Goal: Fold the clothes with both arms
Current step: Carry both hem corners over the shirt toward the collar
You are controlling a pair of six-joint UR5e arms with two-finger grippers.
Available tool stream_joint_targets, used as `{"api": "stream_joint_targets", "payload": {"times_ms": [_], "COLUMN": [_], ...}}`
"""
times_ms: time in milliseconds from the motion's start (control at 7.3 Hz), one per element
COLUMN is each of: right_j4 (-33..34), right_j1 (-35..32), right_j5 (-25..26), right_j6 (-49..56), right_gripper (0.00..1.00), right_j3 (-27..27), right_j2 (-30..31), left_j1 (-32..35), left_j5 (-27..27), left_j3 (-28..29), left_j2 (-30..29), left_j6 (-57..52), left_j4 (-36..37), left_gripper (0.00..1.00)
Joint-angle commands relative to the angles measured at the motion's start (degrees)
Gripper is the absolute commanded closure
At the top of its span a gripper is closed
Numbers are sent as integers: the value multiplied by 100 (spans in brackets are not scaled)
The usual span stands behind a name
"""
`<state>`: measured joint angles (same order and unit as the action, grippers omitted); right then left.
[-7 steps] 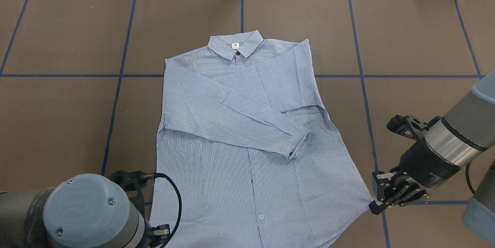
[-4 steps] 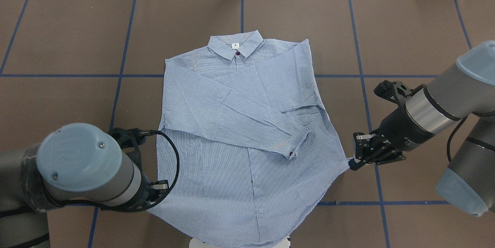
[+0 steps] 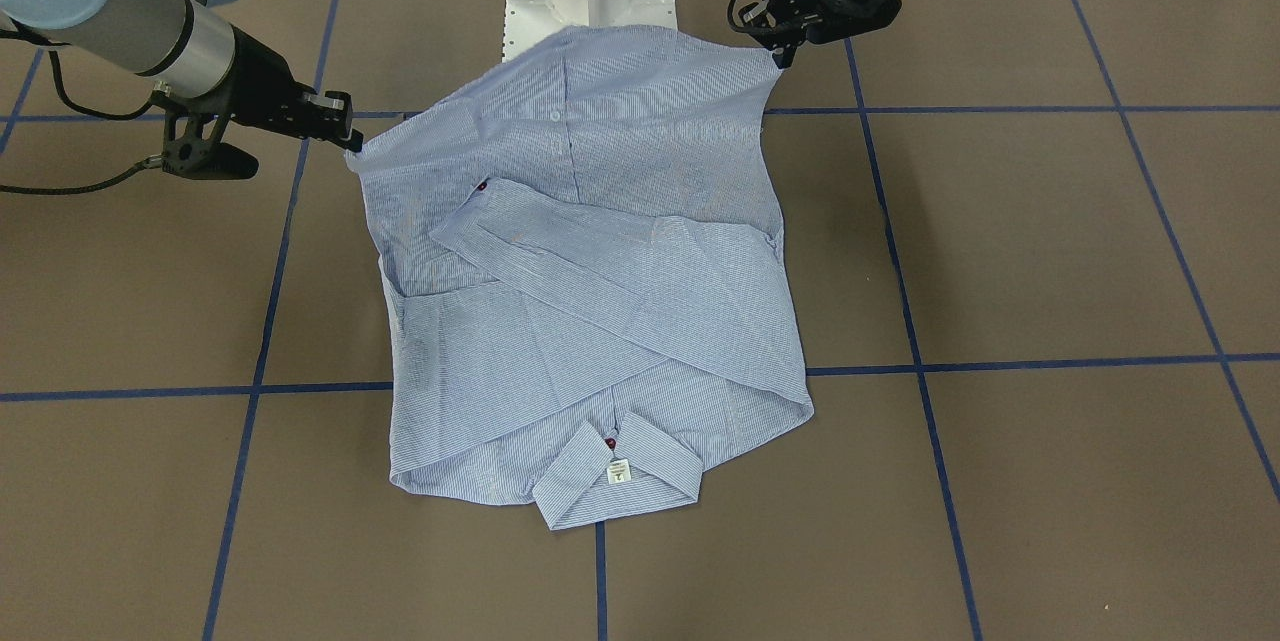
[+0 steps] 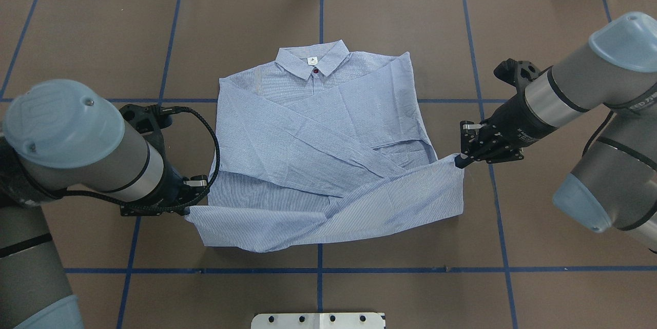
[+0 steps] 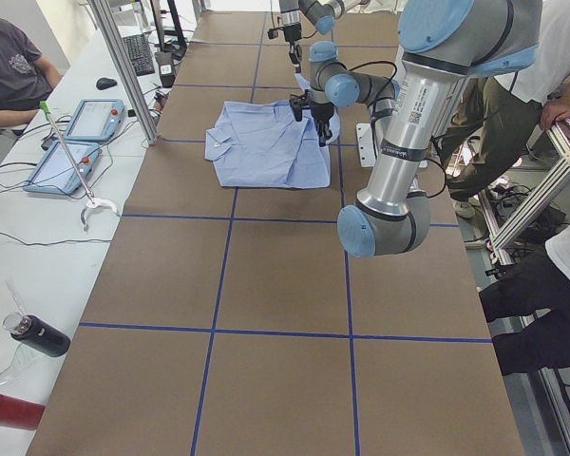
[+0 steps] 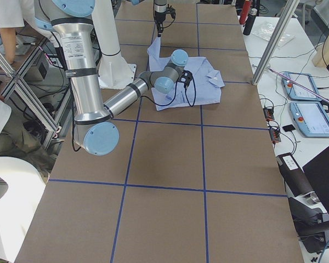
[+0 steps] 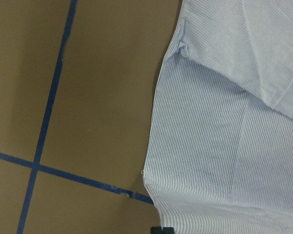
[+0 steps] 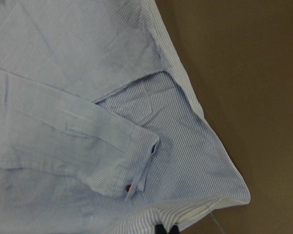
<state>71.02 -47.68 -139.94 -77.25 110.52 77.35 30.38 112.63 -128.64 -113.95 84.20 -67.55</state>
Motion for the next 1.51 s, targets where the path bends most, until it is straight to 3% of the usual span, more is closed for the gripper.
{"api": "stream_joint_targets", "payload": {"times_ms": [0,411,822,959,1234,1371], "right_j4": [34,-27,-36,-36,-27,-36], "right_j1": [-328,-531,-654,-663,-751,-795], "right_j5": [124,334,774,844,898,898], "right_j6": [-9,0,44,44,44,44], "right_gripper": [100,100,100,100,100,100], "right_j3": [-686,-1373,-2637,-2815,-2948,-3288], "right_j2": [-753,-1343,-2345,-2495,-2680,-2899], "left_j1": [336,1100,1400,1514,1821,1918], "left_j5": [40,40,154,154,163,163], "left_j3": [644,1330,2383,2744,2985,3290], "left_j2": [-48,-302,-566,-567,-663,-724], "left_j6": [-113,-1027,-1116,-1185,-1553,-1895], "left_j4": [-747,-891,-1757,-2153,-2227,-2375], "left_gripper": [100,100,100,100,100,100]}}
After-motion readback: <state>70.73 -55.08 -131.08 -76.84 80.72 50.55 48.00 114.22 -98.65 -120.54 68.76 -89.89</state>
